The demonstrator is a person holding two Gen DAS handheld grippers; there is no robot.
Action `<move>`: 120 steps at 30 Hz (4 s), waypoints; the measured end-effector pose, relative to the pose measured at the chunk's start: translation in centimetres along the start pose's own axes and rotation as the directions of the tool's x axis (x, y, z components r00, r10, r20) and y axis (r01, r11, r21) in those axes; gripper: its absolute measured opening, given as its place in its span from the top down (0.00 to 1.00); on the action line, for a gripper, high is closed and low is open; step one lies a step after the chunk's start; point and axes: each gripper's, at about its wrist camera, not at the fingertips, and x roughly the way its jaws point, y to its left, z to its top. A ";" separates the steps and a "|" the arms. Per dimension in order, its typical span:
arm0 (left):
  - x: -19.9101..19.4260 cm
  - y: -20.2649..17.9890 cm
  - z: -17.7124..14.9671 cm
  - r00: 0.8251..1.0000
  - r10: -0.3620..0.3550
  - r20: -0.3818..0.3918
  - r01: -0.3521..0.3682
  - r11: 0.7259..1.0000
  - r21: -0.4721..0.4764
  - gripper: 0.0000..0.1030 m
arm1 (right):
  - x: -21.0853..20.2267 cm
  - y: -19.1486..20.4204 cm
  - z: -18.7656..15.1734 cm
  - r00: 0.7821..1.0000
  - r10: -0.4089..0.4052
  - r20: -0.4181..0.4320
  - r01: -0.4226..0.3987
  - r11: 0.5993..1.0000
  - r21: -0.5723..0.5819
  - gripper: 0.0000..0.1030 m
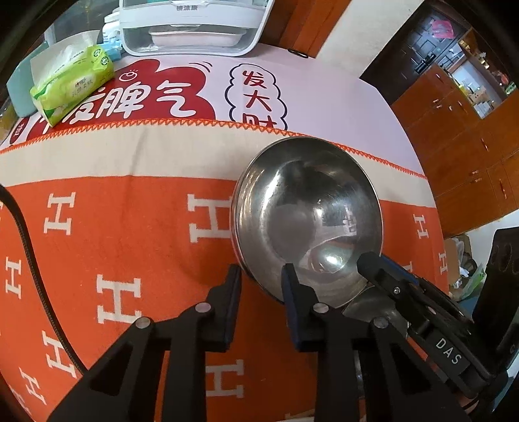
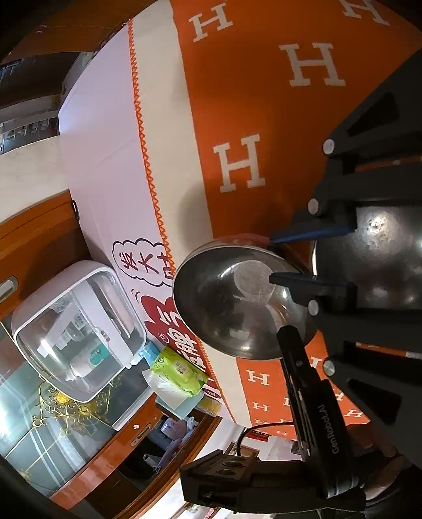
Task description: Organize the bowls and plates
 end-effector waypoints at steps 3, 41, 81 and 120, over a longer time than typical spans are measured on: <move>0.1 0.1 -0.2 1.000 -0.002 -0.004 0.002 1.000 -0.018 0.79 | 0.0 0.0 0.0 1.000 0.002 0.004 -0.002 1.000 -0.002 0.84; -9.5 1.5 -6.1 0.997 0.025 0.077 -0.023 0.999 -0.028 0.80 | -6.2 6.6 -3.3 0.996 0.061 0.058 -0.054 0.991 -0.125 0.86; -20.9 6.5 -24.9 0.988 0.081 0.129 -0.070 0.993 -0.091 0.79 | -14.3 16.6 -18.0 0.992 0.121 0.021 -0.109 0.950 -0.293 0.86; -17.8 17.0 -27.2 0.973 0.138 -0.185 -0.156 0.984 -0.087 0.77 | -5.4 23.8 -23.2 0.958 0.010 -0.287 -0.088 0.961 -0.260 0.85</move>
